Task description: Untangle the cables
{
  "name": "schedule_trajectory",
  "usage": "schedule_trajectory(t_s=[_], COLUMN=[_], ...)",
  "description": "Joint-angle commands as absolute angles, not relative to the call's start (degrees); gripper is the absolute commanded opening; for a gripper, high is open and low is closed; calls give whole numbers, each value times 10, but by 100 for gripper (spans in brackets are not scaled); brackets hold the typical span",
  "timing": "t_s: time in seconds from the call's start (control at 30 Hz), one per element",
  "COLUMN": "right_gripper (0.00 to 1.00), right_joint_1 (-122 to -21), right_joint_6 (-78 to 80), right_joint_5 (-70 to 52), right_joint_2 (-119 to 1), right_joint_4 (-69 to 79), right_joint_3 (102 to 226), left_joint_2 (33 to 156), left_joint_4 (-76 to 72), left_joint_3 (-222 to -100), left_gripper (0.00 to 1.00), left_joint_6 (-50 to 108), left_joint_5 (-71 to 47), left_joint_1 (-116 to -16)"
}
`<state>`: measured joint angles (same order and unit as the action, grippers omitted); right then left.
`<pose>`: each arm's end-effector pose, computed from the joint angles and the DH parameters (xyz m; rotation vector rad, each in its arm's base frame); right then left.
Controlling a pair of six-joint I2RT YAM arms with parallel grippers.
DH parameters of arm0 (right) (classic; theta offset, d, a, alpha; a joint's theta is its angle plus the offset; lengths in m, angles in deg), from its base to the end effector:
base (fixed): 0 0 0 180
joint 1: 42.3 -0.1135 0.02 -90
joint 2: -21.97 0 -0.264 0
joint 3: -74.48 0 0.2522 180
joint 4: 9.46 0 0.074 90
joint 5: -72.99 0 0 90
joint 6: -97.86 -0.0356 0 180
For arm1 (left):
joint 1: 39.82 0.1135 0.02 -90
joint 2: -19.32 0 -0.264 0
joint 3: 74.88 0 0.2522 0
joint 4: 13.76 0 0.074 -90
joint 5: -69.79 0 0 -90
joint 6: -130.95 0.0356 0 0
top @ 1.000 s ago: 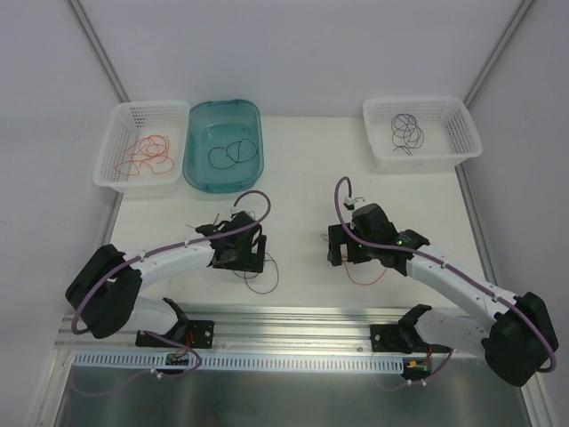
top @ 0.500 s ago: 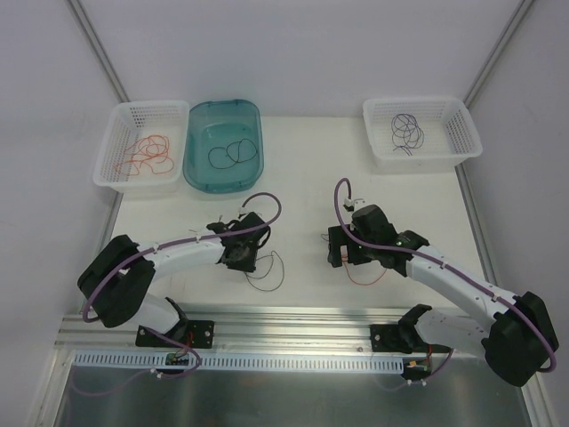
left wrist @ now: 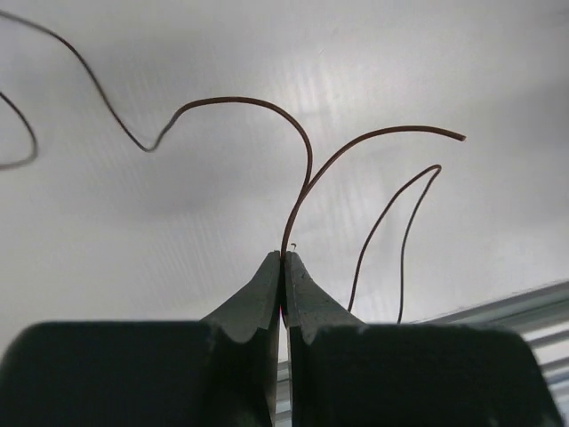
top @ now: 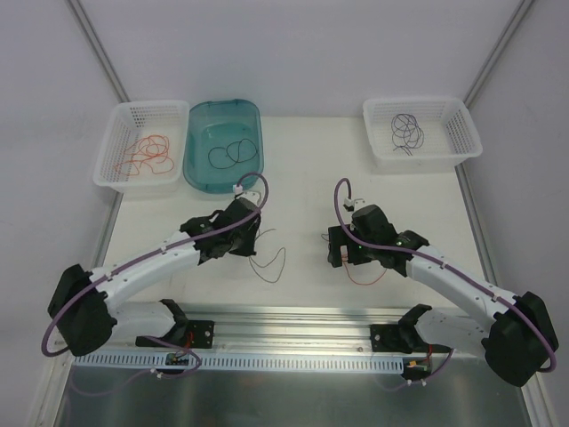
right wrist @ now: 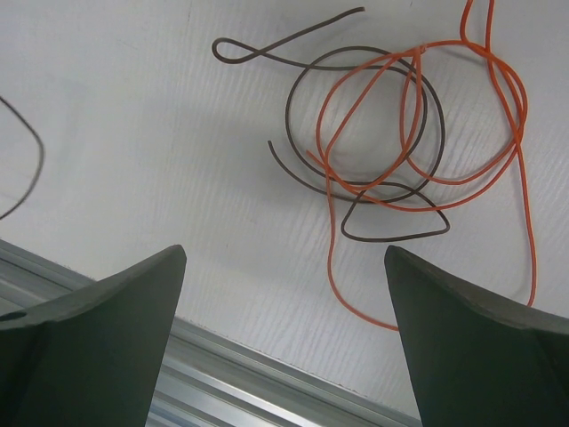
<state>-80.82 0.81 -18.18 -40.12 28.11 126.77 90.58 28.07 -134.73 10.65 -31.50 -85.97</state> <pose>0.1719 0.1359 0.2232 -0.6486 2.3378 0.3438 0.1765 -0.1737 0.2264 0.2635 2.4890 -0.3200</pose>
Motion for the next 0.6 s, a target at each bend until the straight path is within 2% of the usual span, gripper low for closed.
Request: schedule_trajectory(t_s=[0.0, 0.23, 0.57], right_gripper=[100, 100, 100], right_joint_1=[-811, -812, -811], right_joint_6=[1, 3, 7], right_joint_5=[-190, -201, -213], right_joint_2=[-385, -371, -356], right_joint_4=[279, 288, 301], right_joint_3=[1265, 1264, 1266], left_joint_2=[835, 795, 913], left_joint_4=[286, 293, 293], left_joint_3=[-1418, -1565, -1833], left_gripper=[0, 0, 0], left_joint_6=[161, 261, 365], left_joint_5=[-348, -298, -279], left_joint_1=[-861, -776, -694])
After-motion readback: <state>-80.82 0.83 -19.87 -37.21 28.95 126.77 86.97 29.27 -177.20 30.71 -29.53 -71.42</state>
